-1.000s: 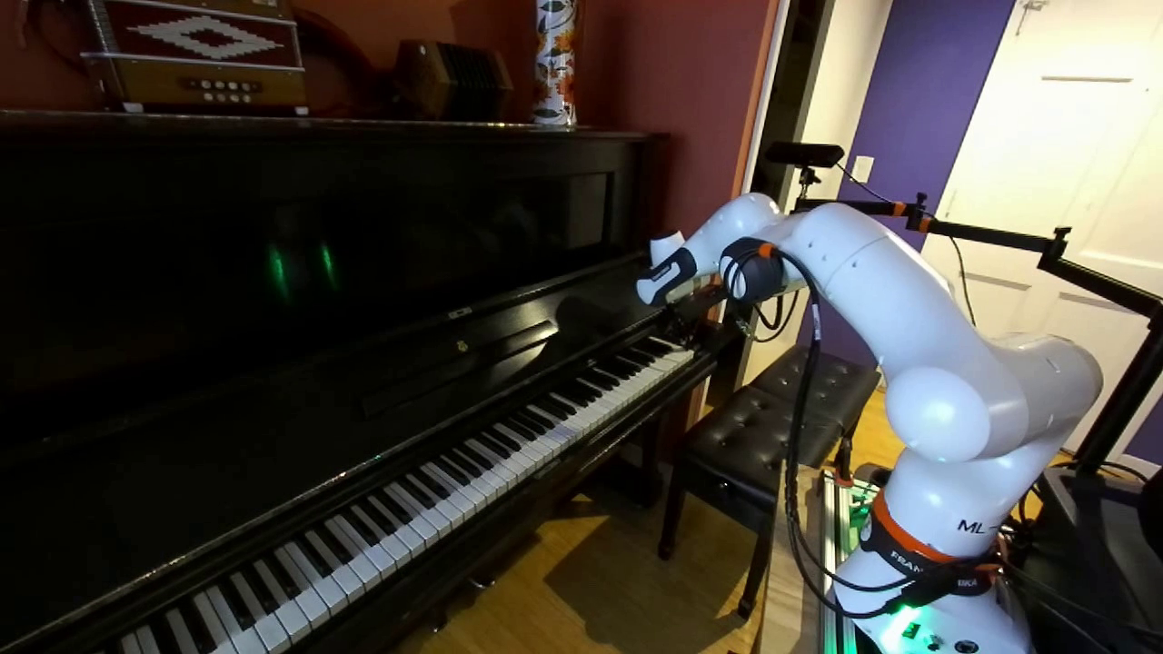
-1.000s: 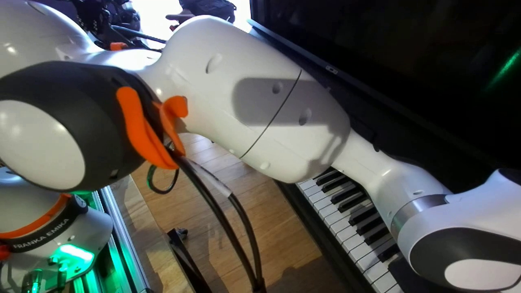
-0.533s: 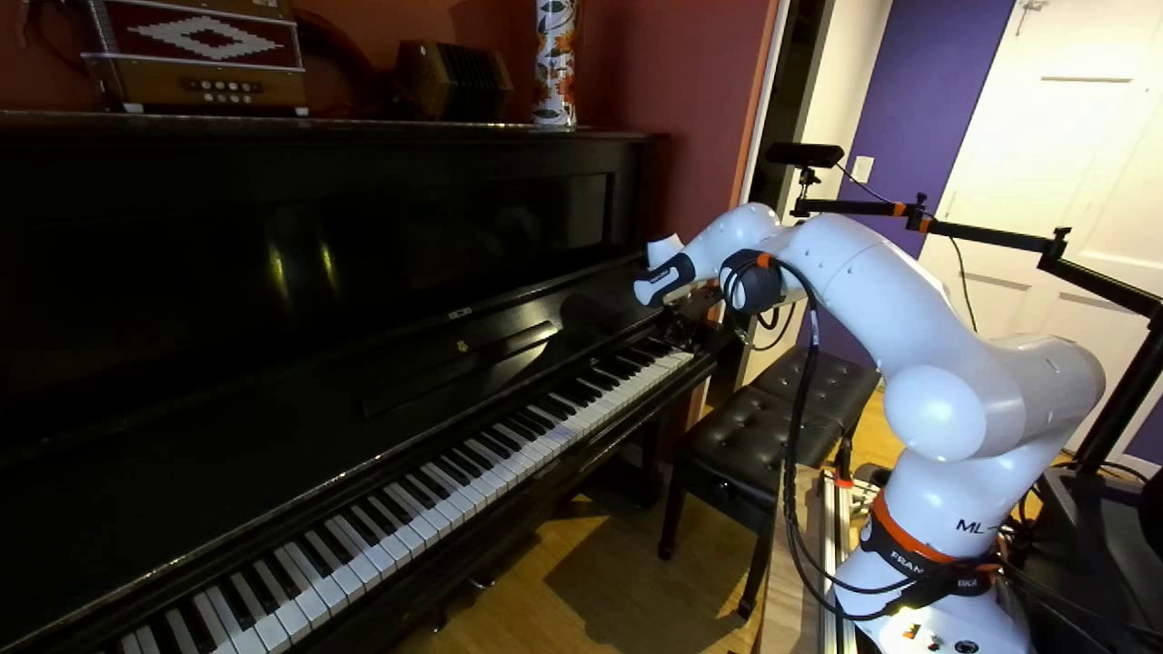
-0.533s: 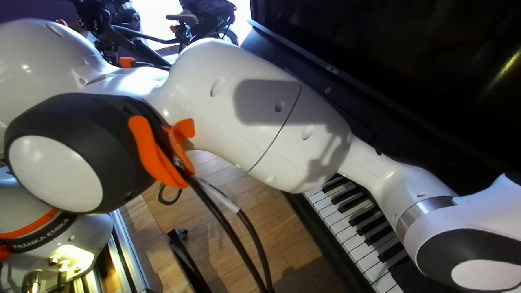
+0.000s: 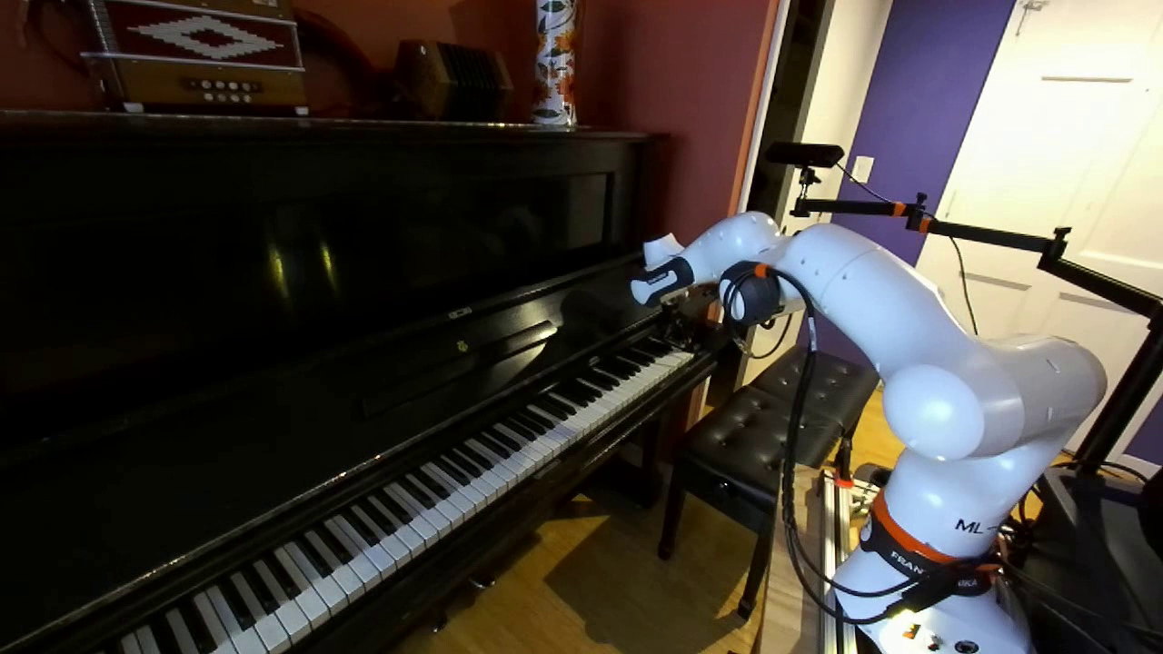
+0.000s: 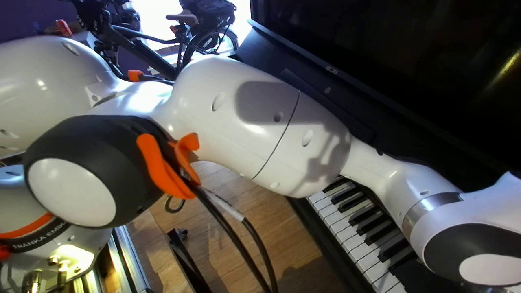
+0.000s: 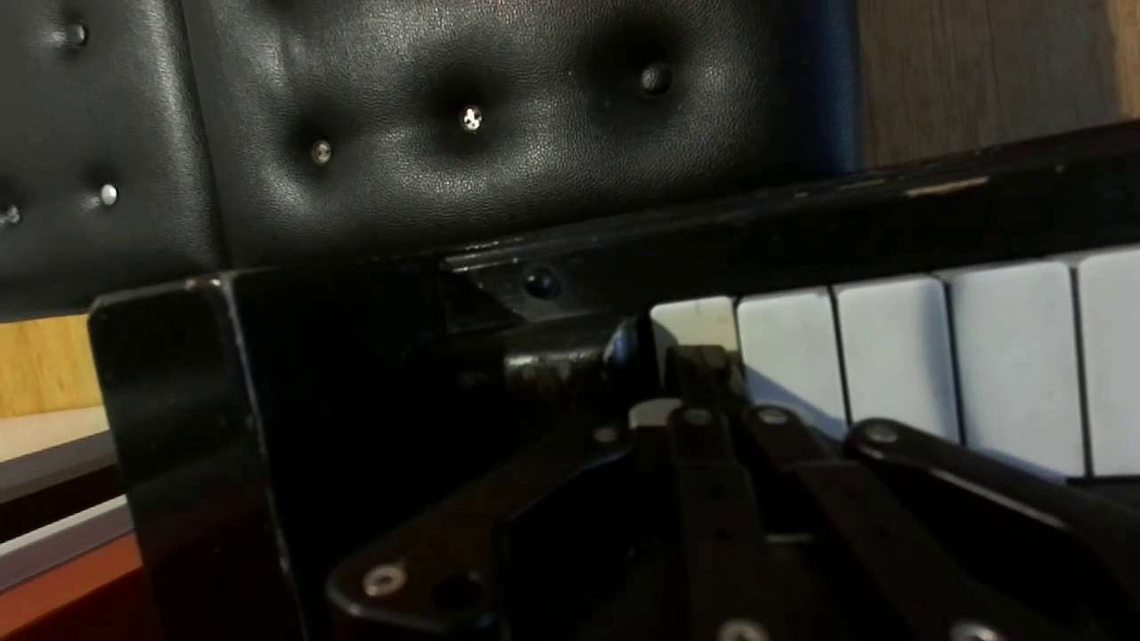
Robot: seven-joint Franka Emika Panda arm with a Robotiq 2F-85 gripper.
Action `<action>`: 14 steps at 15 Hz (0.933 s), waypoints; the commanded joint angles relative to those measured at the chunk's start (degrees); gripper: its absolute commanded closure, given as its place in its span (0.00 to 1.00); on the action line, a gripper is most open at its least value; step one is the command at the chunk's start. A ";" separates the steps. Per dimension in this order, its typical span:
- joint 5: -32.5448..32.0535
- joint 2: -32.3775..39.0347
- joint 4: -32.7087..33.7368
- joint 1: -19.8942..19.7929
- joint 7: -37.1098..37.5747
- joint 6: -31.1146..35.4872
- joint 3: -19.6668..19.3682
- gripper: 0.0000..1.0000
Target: Push the far right key on the keyboard
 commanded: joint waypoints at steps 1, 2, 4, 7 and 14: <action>0.43 2.82 4.34 -1.40 -1.56 -2.18 0.66 1.00; 0.67 2.61 4.65 -1.59 -1.85 -2.44 0.85 1.00; 0.95 2.55 5.14 -1.74 -2.08 -2.85 0.94 1.00; 1.10 2.35 5.53 -2.01 -2.31 -3.54 0.99 1.00; 3.41 -2.16 3.45 -3.24 -3.94 -3.83 2.74 1.00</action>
